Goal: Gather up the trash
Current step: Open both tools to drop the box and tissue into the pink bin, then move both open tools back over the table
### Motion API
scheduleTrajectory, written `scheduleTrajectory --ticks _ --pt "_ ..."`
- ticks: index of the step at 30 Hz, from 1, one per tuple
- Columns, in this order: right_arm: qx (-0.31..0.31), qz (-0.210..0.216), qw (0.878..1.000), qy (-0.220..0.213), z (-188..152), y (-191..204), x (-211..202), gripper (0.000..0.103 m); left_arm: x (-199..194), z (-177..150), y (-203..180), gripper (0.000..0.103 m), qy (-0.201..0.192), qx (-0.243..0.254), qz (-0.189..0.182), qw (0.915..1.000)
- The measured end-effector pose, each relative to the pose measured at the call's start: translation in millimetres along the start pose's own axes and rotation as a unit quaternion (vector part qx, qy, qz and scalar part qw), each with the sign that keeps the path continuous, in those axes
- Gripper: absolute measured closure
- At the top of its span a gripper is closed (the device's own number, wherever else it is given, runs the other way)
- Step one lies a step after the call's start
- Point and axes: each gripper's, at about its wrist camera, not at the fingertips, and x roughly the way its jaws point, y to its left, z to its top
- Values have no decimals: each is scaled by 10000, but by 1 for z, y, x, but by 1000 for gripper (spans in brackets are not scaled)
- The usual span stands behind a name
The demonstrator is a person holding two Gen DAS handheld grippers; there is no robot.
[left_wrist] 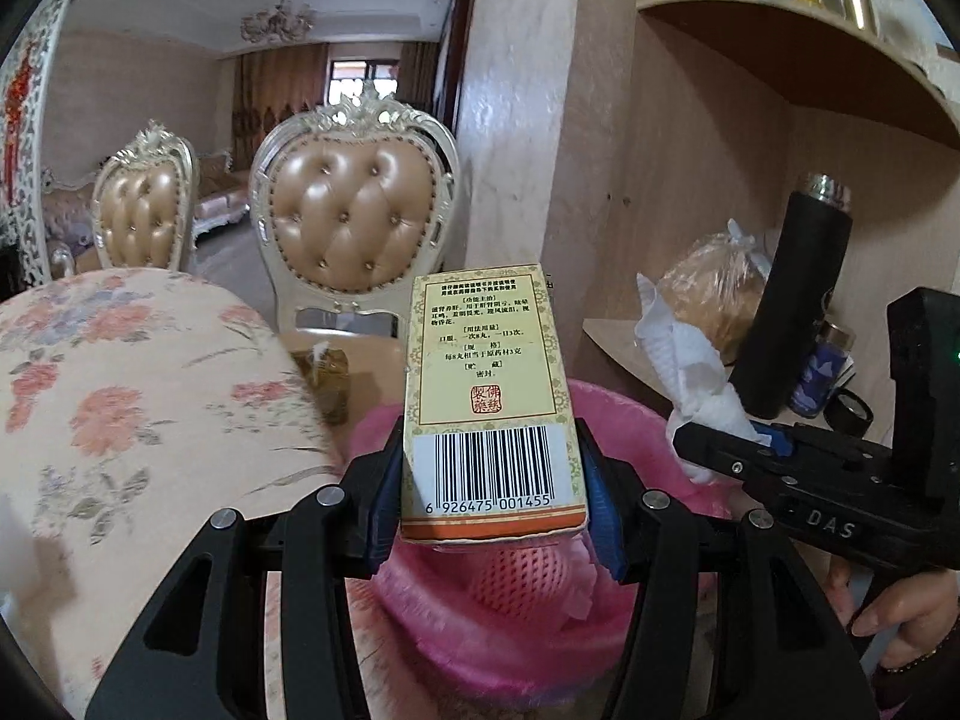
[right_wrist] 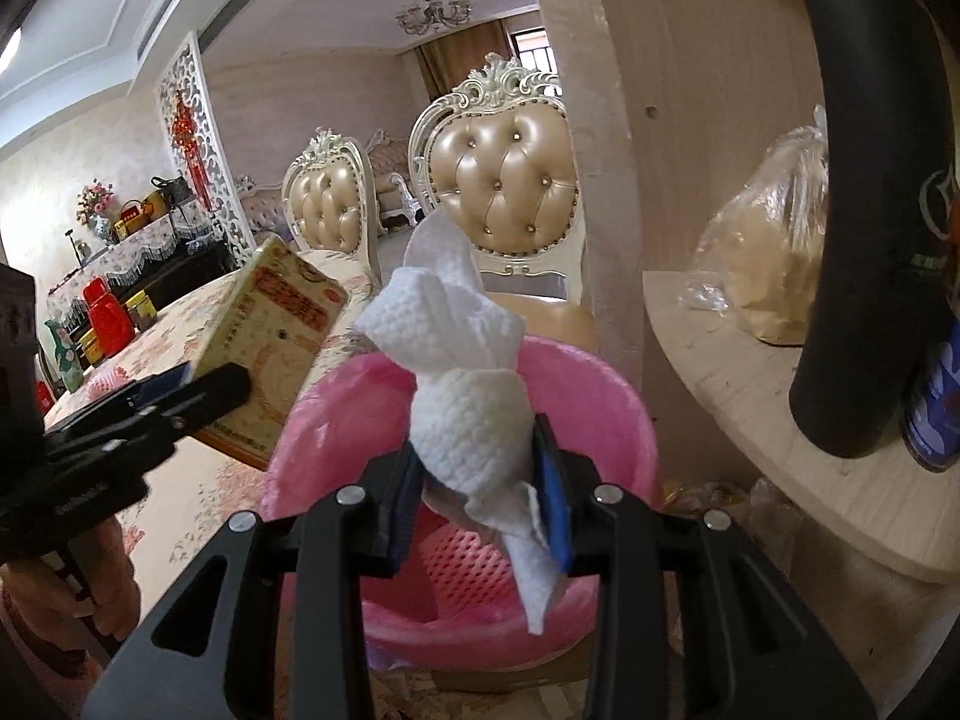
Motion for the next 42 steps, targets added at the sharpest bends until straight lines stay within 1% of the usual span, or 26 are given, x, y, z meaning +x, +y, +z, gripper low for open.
scheduleTrajectory --ticks 1,3,4,5,8,12,13,16,18,19,20,22,23,28,31,34,38,39,40,42 --pt "16 18 10000 -7 0 -2 0 67 5 0 0 48 39 -23 1 10000" --pt "60 74 10000 0 1 -6 4 54 17 -2 2 47 131 -73 43 9999" --pt "88 46 9999 -30 0 -6 2 44 21 -3 3 44 185 -97 76 9998" --pt "121 26 9999 -34 0 -8 2 43 25 -5 5 40 218 -132 119 9996" --pt "166 18 9998 -68 -1 -11 -2 43 26 -8 10 32 222 -180 231 9993" --pt "170 30 9998 -132 -1 -6 -11 43 15 -12 17 24 163 -206 424 9988" --pt "169 43 9998 -139 -1 -4 -13 43 10 -12 20 21 141 -217 478 9985" --pt "93 78 9999 -107 -5 8 -18 43 -7 -17 28 12 95 -270 714 9970" --pt "46 115 9999 -51 -8 18 -20 42 -25 -21 36 11 104 -313 941 9950" --pt "27 145 9999 -35 -9 24 -22 39 -30 -22 39 10 115 -319 1006 9943" --pt "8 172 9999 -15 -11 29 -23 34 -43 -26 44 9 129 -317 1143 9929" --pt "-8 193 9998 31 -17 41 -25 27 -60 -32 51 9 105 -291 1325 9907" --pt "-12 227 9997 68 -20 47 -24 26 -77 -37 58 9 63 -271 1498 9883" --pt "-219 544 9971 483 -37 95 -11 26 -139 -60 87 9 -82 -340 1941 9804" --pt "-443 824 9938 607 -42 137 -6 25 -178 -76 112 9 -145 -522 2283 9721" --pt "-755 1094 9888 673 -49 183 -2 24 -216 -92 139 9 -216 -711 2629 9620" --pt "-1151 1457 9799 734 -55 246 9 24 -259 -106 183 9 -210 -918 3214 9423" --pt "-1220 1505 9781 758 -56 256 11 24 -266 -108 194 9 -202 -978 3359 9366" --pt "-1292 1580 9758 788 -57 269 16 24 -274 -110 205 9 -210 -1051 3496 9308" --pt "-1418 1747 9706 859 -56 295 27 24 -291 -115 235 9 -231 -1284 3794 9160"
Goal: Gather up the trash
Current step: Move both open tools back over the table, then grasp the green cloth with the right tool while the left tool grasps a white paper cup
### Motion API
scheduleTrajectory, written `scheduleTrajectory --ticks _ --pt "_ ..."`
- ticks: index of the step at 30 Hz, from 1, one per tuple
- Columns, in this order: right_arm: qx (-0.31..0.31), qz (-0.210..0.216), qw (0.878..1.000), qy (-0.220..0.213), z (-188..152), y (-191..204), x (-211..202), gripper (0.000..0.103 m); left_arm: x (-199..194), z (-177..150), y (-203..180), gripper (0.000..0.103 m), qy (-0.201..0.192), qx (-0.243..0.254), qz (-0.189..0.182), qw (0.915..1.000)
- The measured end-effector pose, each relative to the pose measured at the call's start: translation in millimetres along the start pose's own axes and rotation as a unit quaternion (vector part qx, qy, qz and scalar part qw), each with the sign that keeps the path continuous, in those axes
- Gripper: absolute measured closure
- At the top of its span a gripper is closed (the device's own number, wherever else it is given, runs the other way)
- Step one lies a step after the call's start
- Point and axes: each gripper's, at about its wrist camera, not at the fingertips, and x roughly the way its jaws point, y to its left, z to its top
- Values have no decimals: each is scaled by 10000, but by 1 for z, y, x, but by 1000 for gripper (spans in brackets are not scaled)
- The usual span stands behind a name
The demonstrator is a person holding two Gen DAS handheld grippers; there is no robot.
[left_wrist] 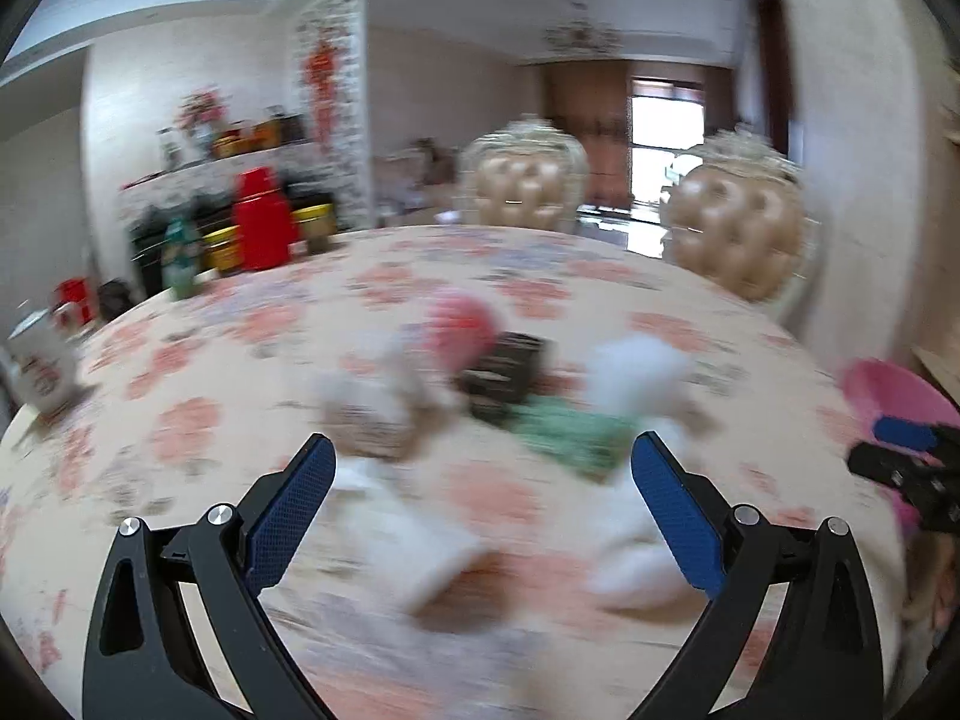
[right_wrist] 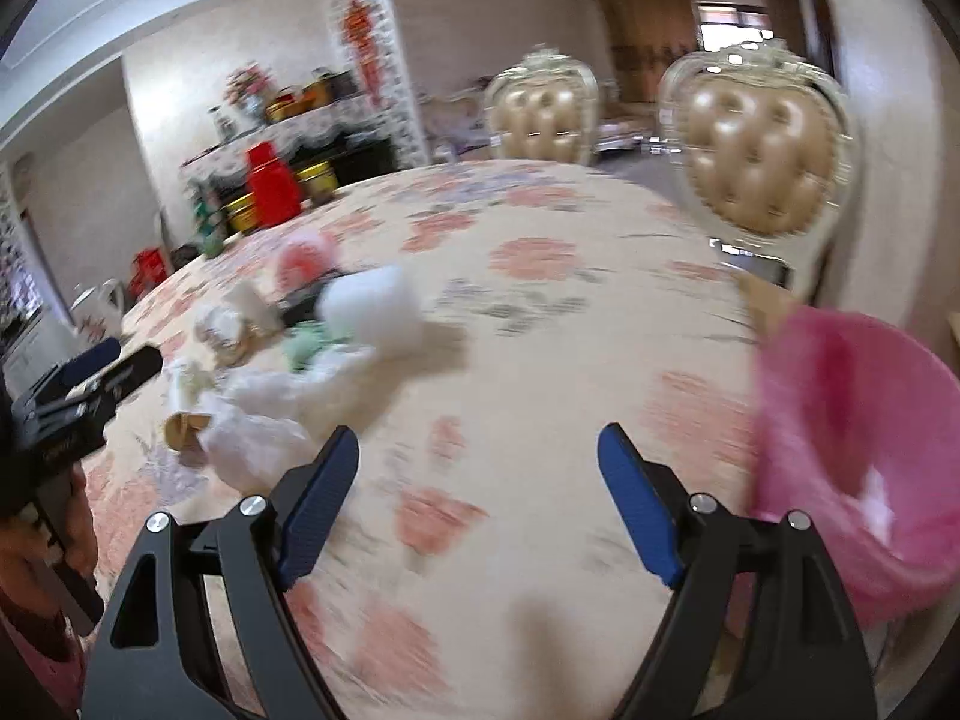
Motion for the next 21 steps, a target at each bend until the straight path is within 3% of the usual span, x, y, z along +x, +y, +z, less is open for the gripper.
scheduleTrajectory --ticks 8,15,18,21 --pt "-648 368 9970 225 41 59 52 26 31 -3 98 9 326 -999 625 9925" --pt "-1604 1156 9778 696 71 111 106 58 34 -5 106 9 277 -1026 1017 9891" --pt "-1901 1303 9682 974 76 126 128 62 35 -5 104 9 267 -983 1027 9895" --pt "-2102 1041 9644 1219 76 132 148 62 35 -6 105 9 278 -1065 975 9891"
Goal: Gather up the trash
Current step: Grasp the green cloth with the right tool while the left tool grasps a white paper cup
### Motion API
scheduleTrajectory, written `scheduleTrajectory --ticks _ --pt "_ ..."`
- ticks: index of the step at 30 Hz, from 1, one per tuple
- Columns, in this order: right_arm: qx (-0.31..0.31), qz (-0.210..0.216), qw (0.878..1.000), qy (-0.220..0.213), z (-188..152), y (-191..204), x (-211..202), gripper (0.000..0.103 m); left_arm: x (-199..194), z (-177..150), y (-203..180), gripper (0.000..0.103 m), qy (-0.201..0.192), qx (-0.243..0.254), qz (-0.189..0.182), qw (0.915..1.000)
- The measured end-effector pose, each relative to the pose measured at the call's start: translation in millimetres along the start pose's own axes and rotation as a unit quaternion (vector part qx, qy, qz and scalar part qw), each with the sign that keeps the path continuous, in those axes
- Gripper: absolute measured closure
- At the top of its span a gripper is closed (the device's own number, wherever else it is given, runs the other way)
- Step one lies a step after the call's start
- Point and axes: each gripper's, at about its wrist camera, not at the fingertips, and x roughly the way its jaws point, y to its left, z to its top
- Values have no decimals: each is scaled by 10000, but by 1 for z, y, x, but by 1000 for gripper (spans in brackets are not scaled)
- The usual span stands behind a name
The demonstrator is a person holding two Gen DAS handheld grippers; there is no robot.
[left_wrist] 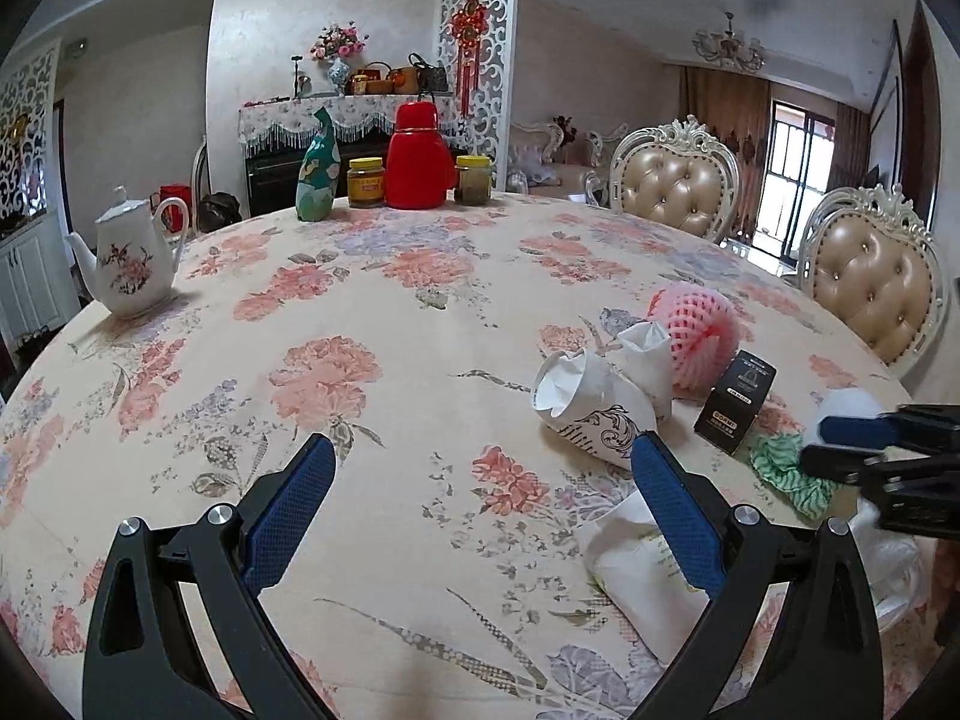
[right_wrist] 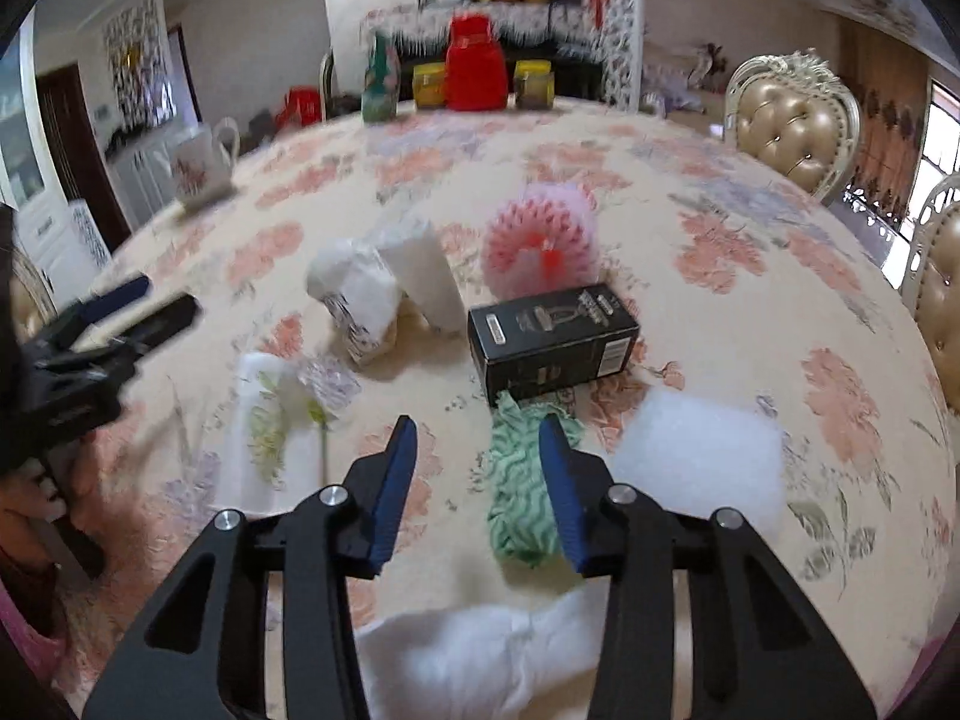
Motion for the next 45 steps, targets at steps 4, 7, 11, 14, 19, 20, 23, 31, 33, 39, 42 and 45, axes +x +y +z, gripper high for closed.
scheduleTrajectory --ticks 4,7,11,14,19,20,23,31,33,39,42,45 --pt "-48 -138 9996 253 -10 -1 9 64 5 -1 3 9 88 -162 -101 9998" --pt "-251 -286 9987 333 -19 5 14 62 7 -1 1 9 153 -205 -277 9993" --pt "-105 -311 9989 333 -22 0 15 60 7 -5 -9 9 272 -89 -566 9980" --pt "-99 -468 9977 485 -22 -3 19 62 4 -8 -21 9 321 49 -766 9965" --pt "-49 -523 9981 308 -28 -7 12 76 9 -17 -44 9 550 496 -858 9936" --pt "51 -473 9987 195 -30 -10 6 77 10 -18 -48 9 629 545 -938 9921" --pt "283 -255 9992 -137 -32 -12 -13 77 13 -21 -53 9 777 564 -1051 9898" --pt "544 5 9949 -845 -34 5 -61 77 35 -27 -54 18 1393 422 -900 9853" --pt "663 84 9932 -949 -38 10 -69 76 36 -28 -50 25 1433 332 -973 9843" --pt "730 300 9904 -1134 -54 35 -93 76 17 -26 -40 26 1153 711 -282 9904" --pt "660 386 9898 -1206 -60 51 -100 76 15 -24 -26 26 1198 544 -365 9906" --pt "606 438 9895 -1240 -65 64 -101 76 13 -26 -11 25 1265 371 -325 9907"
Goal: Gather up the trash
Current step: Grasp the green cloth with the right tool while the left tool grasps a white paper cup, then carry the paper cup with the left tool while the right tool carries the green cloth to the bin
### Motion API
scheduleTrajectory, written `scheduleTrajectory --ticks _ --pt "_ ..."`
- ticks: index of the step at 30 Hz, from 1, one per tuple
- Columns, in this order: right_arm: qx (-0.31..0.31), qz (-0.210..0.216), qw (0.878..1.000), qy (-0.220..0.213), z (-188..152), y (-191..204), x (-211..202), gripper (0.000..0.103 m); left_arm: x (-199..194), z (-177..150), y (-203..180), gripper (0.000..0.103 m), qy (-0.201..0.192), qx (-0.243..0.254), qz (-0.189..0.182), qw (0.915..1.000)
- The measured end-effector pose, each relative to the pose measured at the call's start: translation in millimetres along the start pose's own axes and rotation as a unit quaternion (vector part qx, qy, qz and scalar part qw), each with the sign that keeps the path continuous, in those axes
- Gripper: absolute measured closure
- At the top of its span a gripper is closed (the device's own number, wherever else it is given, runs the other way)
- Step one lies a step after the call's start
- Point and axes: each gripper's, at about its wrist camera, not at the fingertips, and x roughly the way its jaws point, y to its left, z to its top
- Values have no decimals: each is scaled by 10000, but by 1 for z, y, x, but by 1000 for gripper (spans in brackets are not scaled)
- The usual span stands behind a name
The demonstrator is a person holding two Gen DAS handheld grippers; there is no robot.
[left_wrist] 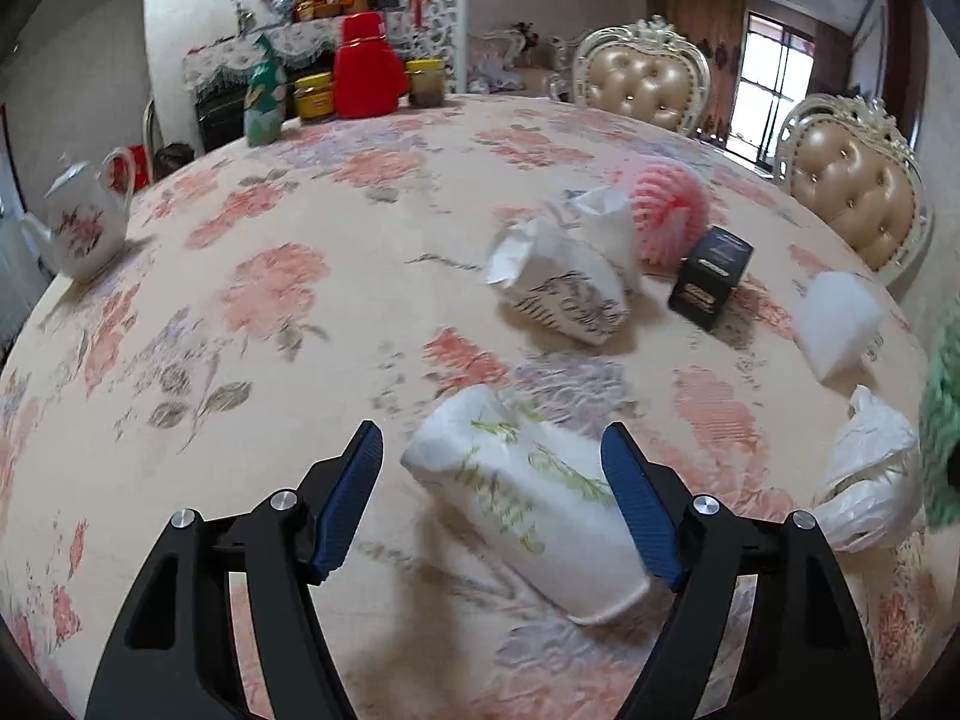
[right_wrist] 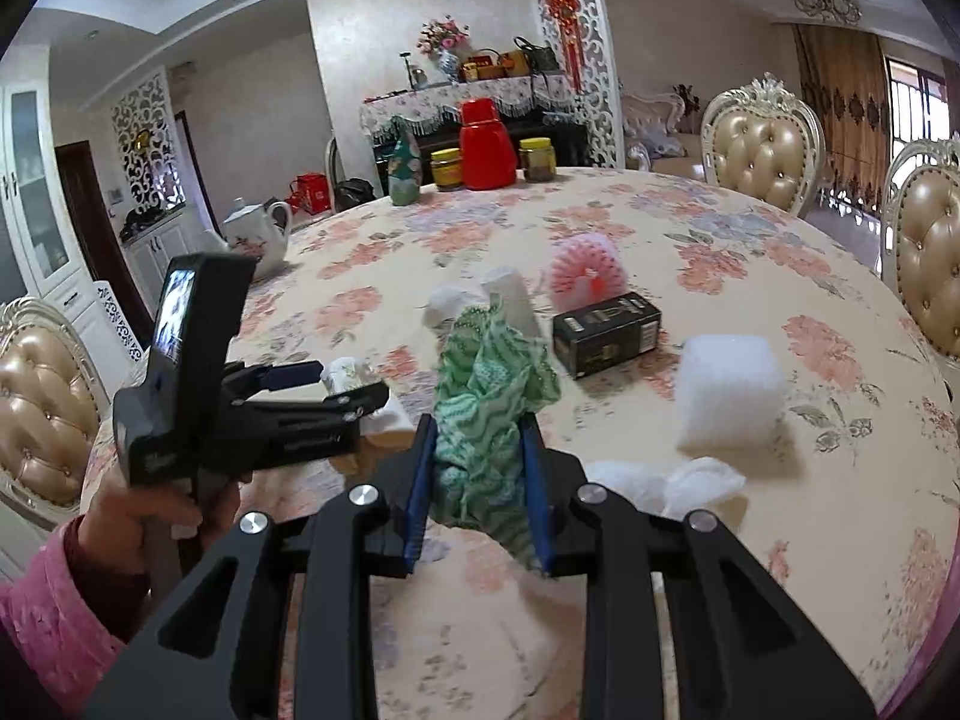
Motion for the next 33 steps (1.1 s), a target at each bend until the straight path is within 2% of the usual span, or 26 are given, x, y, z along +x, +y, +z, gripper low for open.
scheduleTrajectory --ticks 4,9,11,13,15,17,18,22,33 --pt "-52 191 9998 71 -7 13 3 76 3 -5 8 23 145 -213 -456 9986" --pt "-140 225 9993 266 -18 20 13 75 8 -8 -11 25 150 197 -557 9981" --pt "-102 186 9990 387 -24 18 17 75 6 -8 -13 40 97 206 -603 9979" --pt "-39 177 9987 485 -31 15 19 75 5 -8 -11 50 91 151 -645 9978" --pt "21 164 9983 552 -36 12 21 75 5 -8 -11 55 76 150 -698 9974" --pt "36 156 9981 594 -40 9 22 75 1 -8 -15 66 -4 270 -656 9975" --pt "41 133 9981 601 -40 8 22 75 -2 -9 -17 68 -77 329 -616 9975" --pt "86 101 9980 612 -42 5 25 75 -16 -10 -20 68 -478 455 -542 9963" --pt "199 143 9991 357 -39 3 14 75 -34 -9 -24 68 -1053 602 -568 9910"
